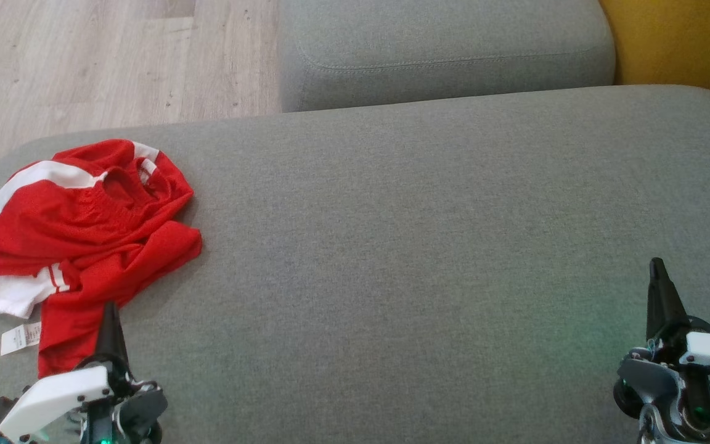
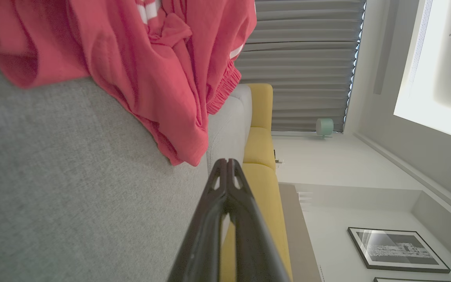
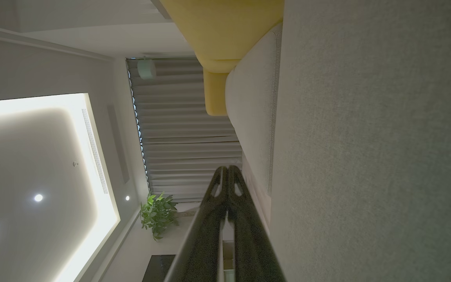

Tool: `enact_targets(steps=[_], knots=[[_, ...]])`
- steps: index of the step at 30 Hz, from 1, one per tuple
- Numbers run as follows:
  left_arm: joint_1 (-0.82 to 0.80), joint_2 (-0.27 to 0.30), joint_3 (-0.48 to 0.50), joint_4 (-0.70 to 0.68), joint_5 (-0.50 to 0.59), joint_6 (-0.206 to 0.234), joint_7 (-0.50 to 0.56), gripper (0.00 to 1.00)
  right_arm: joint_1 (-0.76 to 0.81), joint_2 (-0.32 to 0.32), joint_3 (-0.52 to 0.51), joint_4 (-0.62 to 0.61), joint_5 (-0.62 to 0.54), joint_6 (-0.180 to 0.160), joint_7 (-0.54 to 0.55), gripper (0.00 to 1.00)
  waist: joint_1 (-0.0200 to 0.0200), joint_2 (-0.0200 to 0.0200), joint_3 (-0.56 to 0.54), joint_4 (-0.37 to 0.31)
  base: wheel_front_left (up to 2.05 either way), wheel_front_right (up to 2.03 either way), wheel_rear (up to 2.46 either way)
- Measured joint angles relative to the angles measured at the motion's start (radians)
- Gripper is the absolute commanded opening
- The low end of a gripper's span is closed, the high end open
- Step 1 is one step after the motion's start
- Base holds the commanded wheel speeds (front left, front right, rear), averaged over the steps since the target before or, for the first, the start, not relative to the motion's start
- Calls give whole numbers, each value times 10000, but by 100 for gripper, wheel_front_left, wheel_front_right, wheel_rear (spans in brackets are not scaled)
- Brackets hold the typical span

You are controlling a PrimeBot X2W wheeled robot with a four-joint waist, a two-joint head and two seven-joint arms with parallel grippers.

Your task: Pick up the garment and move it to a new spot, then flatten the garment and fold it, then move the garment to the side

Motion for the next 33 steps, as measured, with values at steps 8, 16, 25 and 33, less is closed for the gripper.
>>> enact_targets(steps=[8,16,25,33], knots=[[0,0,0,0,0,0,0,0,0,0,0,0,0,0,0,0,0,0,0,0,0,0,0],[0,0,0,0,0,0,0,0,0,0,0,0,0,0,0,0,0,0,0,0,0,0,0],[0,0,0,0,0,0,-2,0,0,0,0,0,0,0,0,0,0,0,0,0,0,0,0],[0,0,0,0,0,0,-2,0,0,0,0,0,0,0,0,0,0,0,0,0,0,0,0]])
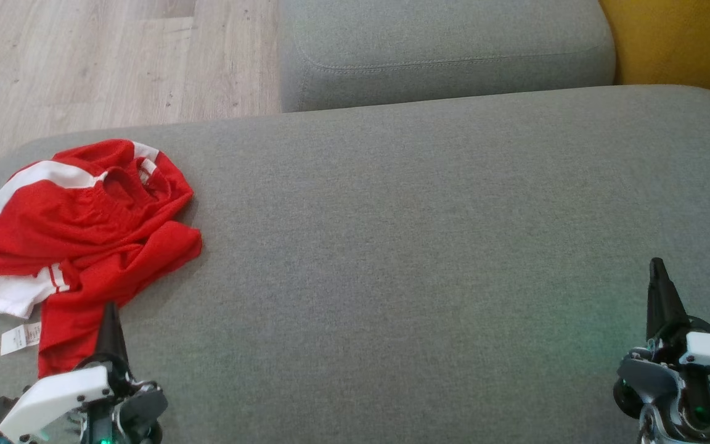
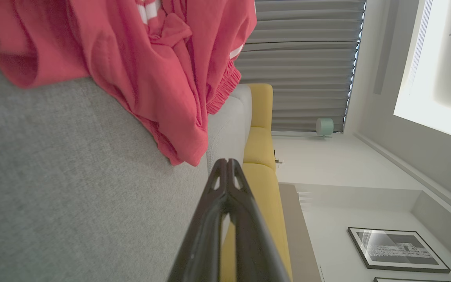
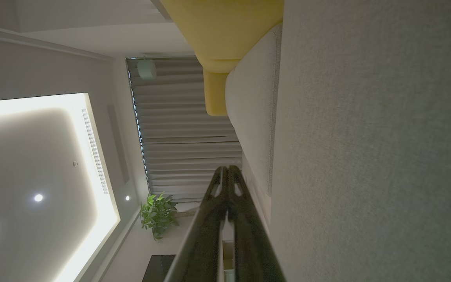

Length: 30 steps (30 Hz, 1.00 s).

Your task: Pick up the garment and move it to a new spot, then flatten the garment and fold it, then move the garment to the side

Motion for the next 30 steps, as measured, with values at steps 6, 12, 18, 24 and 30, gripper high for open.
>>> enact_targets(steps=[6,12,18,24,30], knots=[[221,-8,-69,466,-2,8,-10,100,253,56,19,466,0,0,-2,100,0,0,1,0,0,0,0],[861,-44,-155,982,2,10,-61,100,891,102,94,1022,-31,0,-35,100,-1,0,4,0,0,0,0],[815,-44,-178,798,518,10,-245,100,813,102,274,951,-512,0,-209,100,0,0,5,2,0,0,0],[815,-44,-242,568,1521,61,-422,100,806,102,456,821,-1521,0,-420,100,0,0,24,0,0,0,0],[815,-44,-466,332,2301,196,-608,100,662,102,633,673,-2385,0,-604,100,0,0,59,11,0,0,0]])
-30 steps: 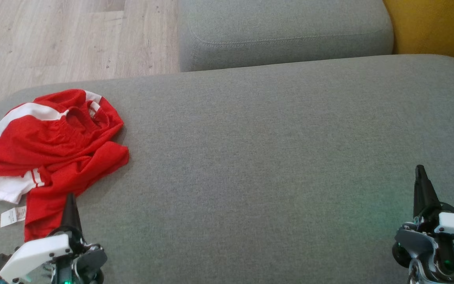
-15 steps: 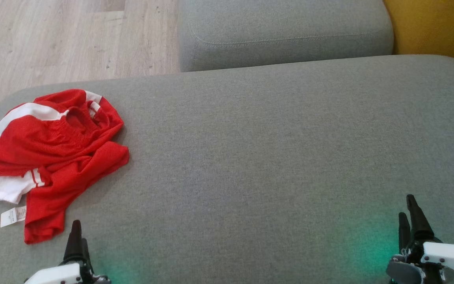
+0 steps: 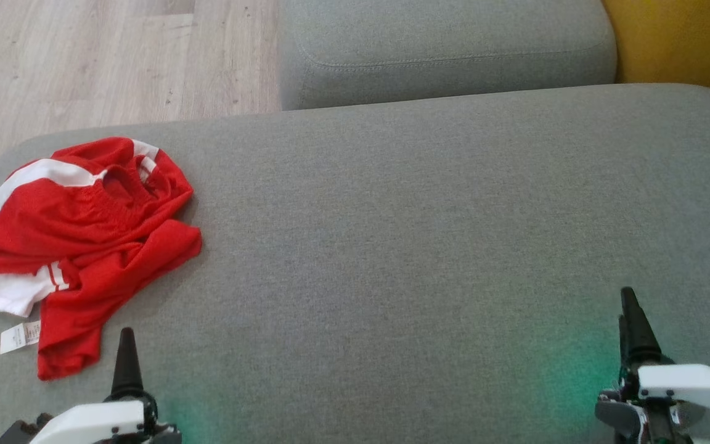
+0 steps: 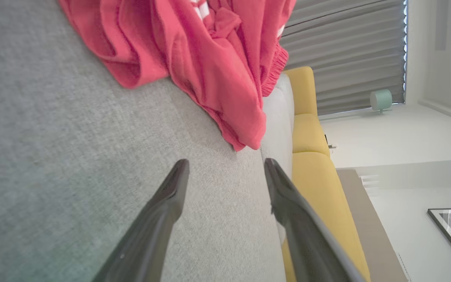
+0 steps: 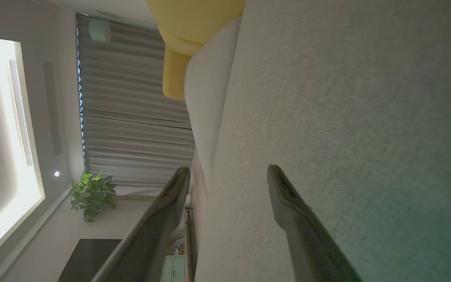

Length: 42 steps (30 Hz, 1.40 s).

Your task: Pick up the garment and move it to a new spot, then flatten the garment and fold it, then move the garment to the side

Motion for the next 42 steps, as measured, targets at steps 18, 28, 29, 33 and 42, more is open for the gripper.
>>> enact_targets(steps=[18,28,29,33,42], knots=[[-1,0,-364,-531,2322,347,-535,100,-19,-2,552,-268,-2272,0,-518,100,0,0,-3,-1,0,0,0],[-19,2,-616,-855,3662,443,-786,100,-233,-8,907,-541,-3770,0,-786,100,0,0,44,-86,0,0,0],[-35,0,-648,-882,3781,476,-848,100,-238,-8,940,-568,-3935,0,-825,100,0,0,45,-88,0,0,0],[-41,2,-692,-1020,4326,533,-949,100,-236,-10,1074,-581,-4544,0,-924,100,0,0,46,-104,0,0,0],[-51,2,-995,-1285,5381,698,-1221,100,-238,-15,1244,-725,-5676,0,-1195,100,0,0,47,-35,0,0,0]])
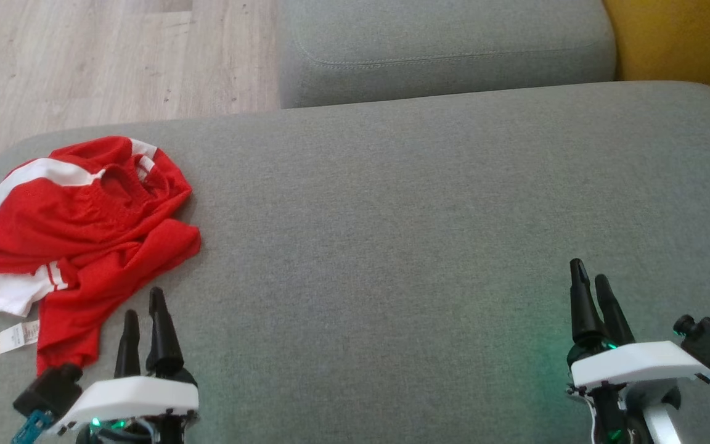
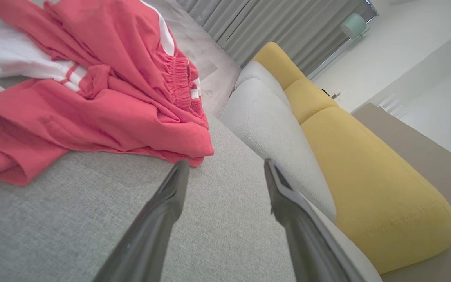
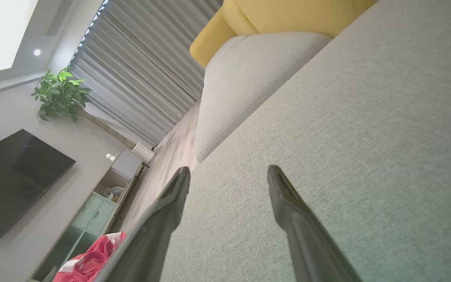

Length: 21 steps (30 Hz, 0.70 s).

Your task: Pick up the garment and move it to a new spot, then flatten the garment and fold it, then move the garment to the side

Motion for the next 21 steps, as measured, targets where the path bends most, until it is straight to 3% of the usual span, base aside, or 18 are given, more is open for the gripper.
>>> enact_targets(steps=[21], knots=[[-33,8,-313,-424,2792,288,-579,100,3,-10,117,-75,-2418,0,-558,100,0,0,-112,107,0,0,0]])
